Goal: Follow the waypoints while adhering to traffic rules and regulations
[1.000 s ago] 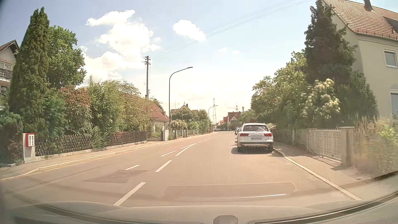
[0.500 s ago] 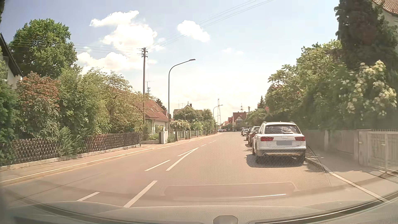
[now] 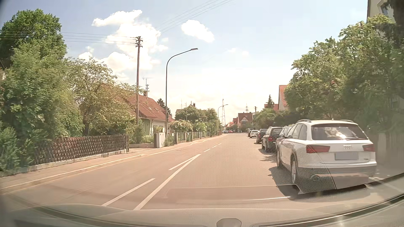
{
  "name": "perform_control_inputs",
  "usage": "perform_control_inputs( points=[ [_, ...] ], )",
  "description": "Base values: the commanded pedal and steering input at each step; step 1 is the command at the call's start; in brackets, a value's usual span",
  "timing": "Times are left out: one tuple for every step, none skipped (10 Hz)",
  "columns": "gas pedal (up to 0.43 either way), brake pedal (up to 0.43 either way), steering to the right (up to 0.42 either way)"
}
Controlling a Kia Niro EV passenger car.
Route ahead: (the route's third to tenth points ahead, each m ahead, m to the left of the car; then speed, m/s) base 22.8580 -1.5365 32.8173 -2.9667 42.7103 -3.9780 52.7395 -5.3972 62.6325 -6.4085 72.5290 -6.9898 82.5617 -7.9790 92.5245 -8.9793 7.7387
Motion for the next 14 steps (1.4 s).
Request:
perform_control_inputs(
  points=[
    [0.079,0.000,0.003],
    [0.079,0.000,0.004],
    [0.079,0.000,0.008],
    [0.079,0.000,0.013],
    [0.079,0.000,0.019],
    [0.079,0.000,0.028],
    [0.079,0.000,0.036],
    [0.079,0.000,0.045],
    [0.087,0.000,0.052],
    [0.118,0.000,0.058],
    [0.130,0.000,0.061],
    [0.138,0.000,0.062],
    [0.138,0.000,0.059],
    [0.138,0.000,0.049]
  ],
)
